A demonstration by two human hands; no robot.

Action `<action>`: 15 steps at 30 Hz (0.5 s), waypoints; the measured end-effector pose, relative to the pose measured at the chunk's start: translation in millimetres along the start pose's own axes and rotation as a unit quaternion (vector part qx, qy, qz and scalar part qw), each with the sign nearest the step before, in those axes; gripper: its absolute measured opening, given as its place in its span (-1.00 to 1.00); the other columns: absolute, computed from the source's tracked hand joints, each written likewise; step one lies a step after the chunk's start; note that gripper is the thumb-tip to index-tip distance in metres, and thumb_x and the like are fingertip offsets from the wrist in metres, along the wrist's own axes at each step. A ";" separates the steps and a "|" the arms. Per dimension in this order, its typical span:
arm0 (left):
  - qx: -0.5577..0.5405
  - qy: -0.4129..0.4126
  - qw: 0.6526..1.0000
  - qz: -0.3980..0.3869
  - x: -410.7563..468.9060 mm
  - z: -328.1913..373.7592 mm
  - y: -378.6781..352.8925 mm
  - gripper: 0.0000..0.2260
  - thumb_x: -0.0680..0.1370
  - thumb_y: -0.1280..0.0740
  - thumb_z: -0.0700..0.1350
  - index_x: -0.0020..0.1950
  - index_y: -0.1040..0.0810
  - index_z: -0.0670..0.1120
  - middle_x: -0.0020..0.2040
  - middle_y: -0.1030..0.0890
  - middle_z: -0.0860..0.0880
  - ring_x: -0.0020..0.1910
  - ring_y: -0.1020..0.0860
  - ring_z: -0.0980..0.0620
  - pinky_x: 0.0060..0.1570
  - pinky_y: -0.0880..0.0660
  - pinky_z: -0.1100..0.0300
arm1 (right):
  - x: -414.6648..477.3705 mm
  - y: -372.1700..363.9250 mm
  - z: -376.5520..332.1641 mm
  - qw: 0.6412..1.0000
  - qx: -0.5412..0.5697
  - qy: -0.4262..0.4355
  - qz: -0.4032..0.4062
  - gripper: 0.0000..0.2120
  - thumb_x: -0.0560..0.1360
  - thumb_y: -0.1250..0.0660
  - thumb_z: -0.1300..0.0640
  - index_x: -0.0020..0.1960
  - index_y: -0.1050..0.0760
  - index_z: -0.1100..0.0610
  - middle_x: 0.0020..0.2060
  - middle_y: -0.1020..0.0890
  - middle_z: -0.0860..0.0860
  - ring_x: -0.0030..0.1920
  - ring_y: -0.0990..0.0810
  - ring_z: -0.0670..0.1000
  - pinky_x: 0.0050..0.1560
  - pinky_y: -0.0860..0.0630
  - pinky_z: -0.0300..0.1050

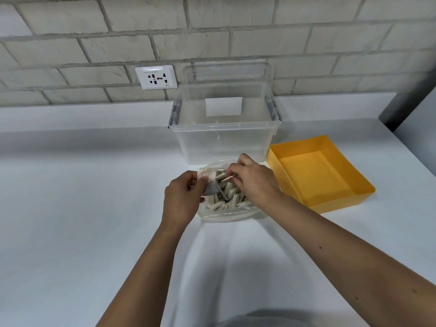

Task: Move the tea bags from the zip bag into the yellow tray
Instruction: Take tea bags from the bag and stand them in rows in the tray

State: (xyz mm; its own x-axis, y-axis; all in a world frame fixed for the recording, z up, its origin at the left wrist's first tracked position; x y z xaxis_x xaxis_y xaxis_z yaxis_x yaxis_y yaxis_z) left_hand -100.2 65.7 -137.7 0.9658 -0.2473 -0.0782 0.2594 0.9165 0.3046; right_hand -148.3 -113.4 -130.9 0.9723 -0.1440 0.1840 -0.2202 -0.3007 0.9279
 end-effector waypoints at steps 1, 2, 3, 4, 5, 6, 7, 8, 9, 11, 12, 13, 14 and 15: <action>0.004 -0.005 1.000 0.003 0.0 0.6 0.6 -0.89 0.60 -0.34 -0.10 -0.02 -0.66 -0.07 -0.18 -0.71 -0.04 -0.15 -0.69 0.04 -0.09 -0.67 0.02 | 0.3 5.1 0.8 1.000 0.002 -0.006 -0.007 -0.86 0.56 -0.31 0.13 0.08 -0.59 0.00 0.02 -0.46 -0.02 -0.13 -0.57 0.04 -0.25 -0.46 -0.10; 0.013 -0.012 1.000 0.007 0.6 1.2 1.3 -0.87 0.61 -0.33 -0.09 -0.02 -0.66 -0.06 -0.18 -0.71 -0.03 -0.17 -0.69 0.05 -0.07 -0.67 -0.01 | 0.0 11.6 2.3 1.000 0.013 -0.008 -0.013 -0.88 0.56 -0.32 0.12 0.06 -0.59 -0.01 0.02 -0.46 -0.05 -0.14 -0.55 0.00 -0.26 -0.42 -0.12; 0.025 -0.020 0.999 0.010 1.4 2.4 2.2 -0.86 0.62 -0.32 -0.07 -0.01 -0.66 -0.05 -0.19 -0.71 -0.02 -0.19 -0.69 0.06 -0.06 -0.66 -0.05 | -0.4 19.8 4.5 0.999 0.029 -0.008 -0.023 -0.91 0.55 -0.34 0.10 0.02 -0.59 -0.02 0.00 -0.47 -0.09 -0.18 -0.52 -0.06 -0.25 -0.40 -0.13; 0.033 -0.027 0.999 0.010 2.6 3.9 2.4 -0.85 0.62 -0.31 -0.05 -0.01 -0.66 -0.04 -0.20 -0.71 -0.01 -0.21 -0.69 0.06 -0.04 -0.65 -0.07 | -0.9 29.4 7.0 0.998 0.051 -0.009 -0.039 -0.94 0.53 -0.37 0.09 -0.01 -0.60 -0.03 -0.04 -0.51 -0.12 -0.22 -0.49 -0.12 -0.23 -0.41 -0.13; 0.038 -0.030 0.999 0.005 4.1 5.3 2.1 -0.85 0.62 -0.31 -0.03 -0.03 -0.65 -0.03 -0.21 -0.71 -0.01 -0.22 -0.69 0.06 -0.03 -0.64 -0.09 | -1.6 39.3 9.2 0.995 0.082 -0.010 -0.061 -0.96 0.51 -0.40 0.08 -0.04 -0.60 -0.02 -0.09 -0.56 -0.14 -0.26 -0.48 -0.16 -0.22 -0.42 -0.14; 0.042 -0.032 0.999 -0.004 5.4 6.9 1.2 -0.85 0.61 -0.31 -0.03 -0.05 -0.65 -0.02 -0.22 -0.70 -0.02 -0.22 -0.69 0.05 -0.01 -0.64 -0.10 | -2.5 48.1 9.9 0.989 0.118 -0.011 -0.083 -0.96 0.50 -0.43 0.08 -0.06 -0.61 0.00 -0.15 -0.60 -0.14 -0.27 -0.50 -0.19 -0.22 -0.44 -0.18; 0.045 -0.032 0.998 -0.016 6.3 8.2 -0.1 -0.85 0.61 -0.32 -0.02 -0.07 -0.65 -0.02 -0.24 -0.70 -0.02 -0.22 -0.69 0.03 0.00 -0.63 -0.10 | -3.6 54.8 8.7 0.983 0.154 -0.012 -0.099 -0.96 0.48 -0.45 0.08 -0.07 -0.62 0.01 -0.21 -0.62 -0.14 -0.28 -0.51 -0.20 -0.23 -0.45 -0.24; 0.046 -0.031 0.998 -0.031 6.5 9.4 -1.9 -0.85 0.60 -0.33 -0.03 -0.09 -0.65 -0.02 -0.25 -0.69 -0.02 -0.22 -0.69 0.03 0.00 -0.64 -0.09 | -4.3 58.1 6.8 0.977 0.184 -0.013 -0.105 -0.95 0.47 -0.46 0.10 -0.08 -0.62 0.02 -0.25 -0.63 -0.13 -0.28 -0.53 -0.21 -0.24 -0.46 -0.30; 0.038 -0.026 0.998 -0.048 5.7 11.0 -4.5 -0.85 0.60 -0.34 -0.04 -0.09 -0.66 -0.04 -0.26 -0.69 -0.02 -0.23 -0.68 0.02 -0.01 -0.65 -0.07 | -4.7 58.6 4.9 0.973 0.207 -0.017 -0.105 -0.94 0.46 -0.48 0.11 -0.08 -0.63 0.02 -0.27 -0.64 -0.11 -0.28 -0.54 -0.20 -0.23 -0.47 -0.31; -0.005 0.002 0.997 -0.083 2.5 13.0 -11.0 -0.85 0.61 -0.35 -0.08 -0.09 -0.68 -0.07 -0.22 -0.69 -0.08 -0.21 -0.68 -0.03 -0.04 -0.67 -0.01 | -4.7 52.0 2.5 0.970 0.224 -0.031 -0.088 -0.93 0.44 -0.49 0.13 -0.10 -0.63 0.04 -0.26 -0.66 -0.06 -0.24 -0.59 -0.15 -0.20 -0.50 -0.29; -0.029 0.021 0.994 -0.098 0.3 14.5 -14.2 -0.84 0.61 -0.34 -0.11 -0.09 -0.69 -0.08 -0.19 -0.70 -0.10 -0.19 -0.69 -0.06 -0.07 -0.67 0.02 | -4.6 47.2 2.4 0.971 0.224 -0.041 -0.073 -0.93 0.43 -0.50 0.13 -0.12 -0.63 0.05 -0.27 -0.66 -0.05 -0.24 -0.60 -0.13 -0.21 -0.51 -0.27; -0.052 0.039 0.992 -0.110 -1.8 15.9 -16.3 -0.84 0.62 -0.33 -0.13 -0.08 -0.69 -0.09 -0.17 -0.70 -0.10 -0.19 -0.69 -0.05 -0.10 -0.67 0.07 | -4.5 42.7 2.3 0.971 0.226 -0.051 -0.057 -0.92 0.43 -0.51 0.14 -0.14 -0.61 0.05 -0.29 -0.66 -0.05 -0.26 -0.61 -0.12 -0.22 -0.50 -0.26; -0.068 0.056 0.989 -0.119 -3.2 16.8 -17.8 -0.83 0.63 -0.32 -0.13 -0.08 -0.69 -0.09 -0.15 -0.71 -0.08 -0.19 -0.70 -0.03 -0.12 -0.67 0.10 | -4.8 39.2 2.5 0.970 0.233 -0.063 -0.043 -0.90 0.42 -0.51 0.16 -0.17 -0.59 0.05 -0.33 -0.65 -0.05 -0.30 -0.61 -0.12 -0.24 -0.50 -0.24; -0.079 0.070 0.986 -0.128 -4.1 17.3 -18.2 -0.82 0.63 -0.31 -0.11 -0.08 -0.69 -0.10 -0.15 -0.71 -0.08 -0.18 -0.71 -0.01 -0.13 -0.67 0.11 | -5.3 36.5 2.4 0.966 0.245 -0.074 -0.033 -0.88 0.42 -0.51 0.17 -0.18 -0.57 0.06 -0.36 -0.65 -0.04 -0.35 -0.62 -0.11 -0.27 -0.53 -0.22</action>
State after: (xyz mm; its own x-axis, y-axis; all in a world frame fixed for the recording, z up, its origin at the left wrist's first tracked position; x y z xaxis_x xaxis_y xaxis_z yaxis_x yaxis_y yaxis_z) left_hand -109.0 44.6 -126.5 0.8569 -0.4407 -0.2675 0.4811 0.8700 0.1076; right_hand -161.8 -125.9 -98.8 0.9716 -0.2320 0.0468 -0.2037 -0.7193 0.6641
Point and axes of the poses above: each hand's wrist, its own x-axis towards the middle knuckle, its own y-axis out of the back of the hand, z = x × y, the point moved 1 cm from there along x, towards the middle knuckle
